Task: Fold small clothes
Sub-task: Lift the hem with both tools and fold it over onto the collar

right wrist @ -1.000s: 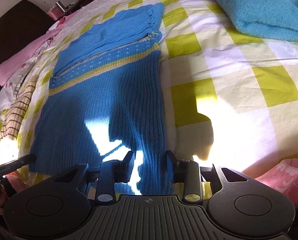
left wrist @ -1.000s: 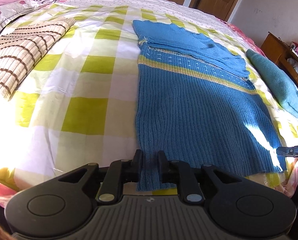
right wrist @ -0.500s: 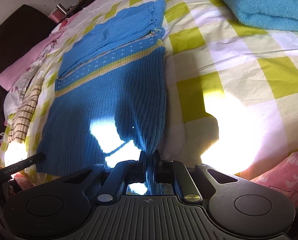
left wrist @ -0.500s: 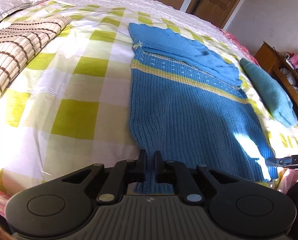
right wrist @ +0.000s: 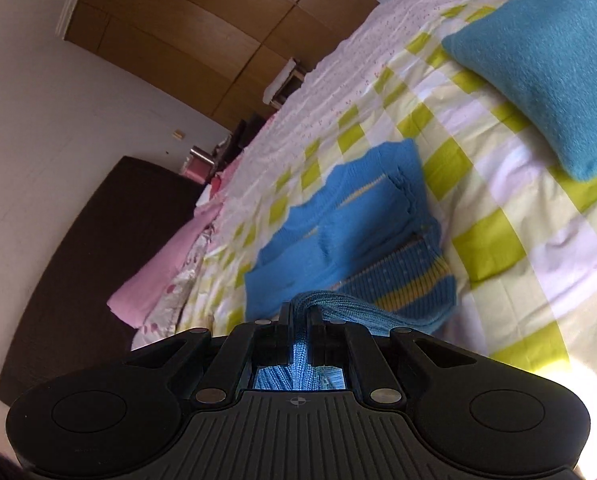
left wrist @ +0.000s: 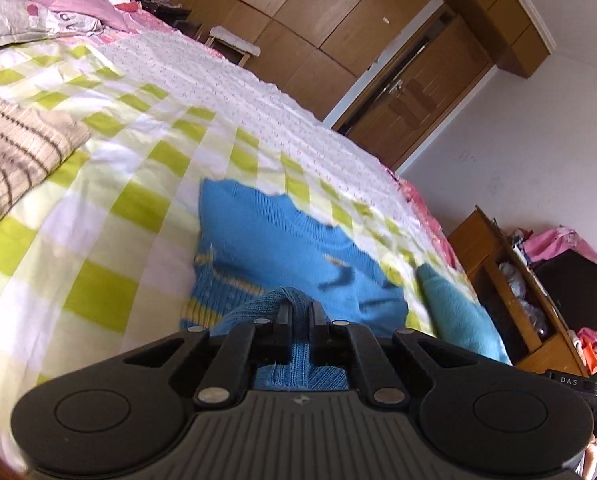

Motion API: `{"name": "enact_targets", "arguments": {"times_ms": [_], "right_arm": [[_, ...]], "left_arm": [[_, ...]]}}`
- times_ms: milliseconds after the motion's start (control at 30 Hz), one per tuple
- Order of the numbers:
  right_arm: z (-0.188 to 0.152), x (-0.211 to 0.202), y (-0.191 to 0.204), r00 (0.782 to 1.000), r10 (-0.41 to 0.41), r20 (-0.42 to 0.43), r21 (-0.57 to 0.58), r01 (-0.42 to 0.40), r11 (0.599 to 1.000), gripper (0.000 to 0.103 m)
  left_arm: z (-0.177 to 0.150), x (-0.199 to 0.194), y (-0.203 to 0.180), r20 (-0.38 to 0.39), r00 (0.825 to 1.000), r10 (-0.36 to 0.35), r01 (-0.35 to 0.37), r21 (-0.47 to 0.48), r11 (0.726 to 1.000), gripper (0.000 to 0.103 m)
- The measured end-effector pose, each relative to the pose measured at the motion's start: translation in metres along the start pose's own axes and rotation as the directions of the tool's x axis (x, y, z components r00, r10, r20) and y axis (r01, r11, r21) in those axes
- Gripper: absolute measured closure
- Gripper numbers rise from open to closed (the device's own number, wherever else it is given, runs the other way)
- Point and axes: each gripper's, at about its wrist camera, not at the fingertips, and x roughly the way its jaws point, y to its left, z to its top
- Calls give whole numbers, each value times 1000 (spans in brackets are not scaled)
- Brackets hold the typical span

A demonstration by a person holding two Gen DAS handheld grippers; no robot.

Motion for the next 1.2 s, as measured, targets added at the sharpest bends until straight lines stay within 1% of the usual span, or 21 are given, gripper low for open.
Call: {"name": "enact_targets", "arguments": {"times_ms": [167, 300, 500, 667, 700, 767, 867, 933, 1000, 1033, 1100, 1167, 1200], "right_arm": [[44, 37, -3, 997, -19, 78, 33, 16, 999, 96], [72, 69, -11, 993, -44, 111, 58, 37, 998, 96], [101, 119, -33, 987, -111, 117, 107, 99, 989, 96], [108, 149, -56, 983, -160, 93, 144, 146, 979, 96], [108, 153, -60, 981, -173, 86, 154, 158, 975, 96], [106, 157, -66, 981, -182, 74, 159, 168, 973, 92], [104, 157, -71, 978, -196, 74, 166, 182, 969, 91], [105, 153, -71, 975, -206, 87, 171, 189, 967, 83], [106, 148, -70, 974, -198, 114, 173, 177, 969, 68], [107, 146, -68, 972, -196, 126, 159, 175, 971, 66], [107, 144, -61, 968, -210, 137, 106, 196, 975, 65], [103, 146, -52, 960, -248, 129, 28, 246, 969, 65], [100, 147, -47, 952, -278, 127, -25, 283, 959, 65]], "left_arm": [[45, 36, 3, 67, 998, 7, -8, 5, 1000, 90], [69, 71, 10, 88, 996, 24, -25, 9, 1000, 90], [87, 124, 28, 71, 994, 78, -78, -9, 997, 90], [89, 155, 43, 43, 992, 120, -119, -19, 993, 90], [90, 159, 44, 38, 989, 141, -140, -16, 990, 89], [88, 164, 46, 27, 987, 161, -160, -12, 987, 89], [88, 167, 49, 40, 981, 191, -191, -18, 981, 89], [88, 165, 51, 56, 976, 208, -207, -24, 978, 88], [87, 161, 52, 69, 974, 218, -217, -25, 976, 87], [85, 159, 52, 72, 973, 221, -220, -19, 975, 87], [80, 152, 49, 78, 971, 227, -228, 5, 974, 87], [72, 145, 45, 78, 972, 220, -223, 27, 975, 87], [68, 141, 44, 76, 973, 216, -219, 40, 975, 86]]}}
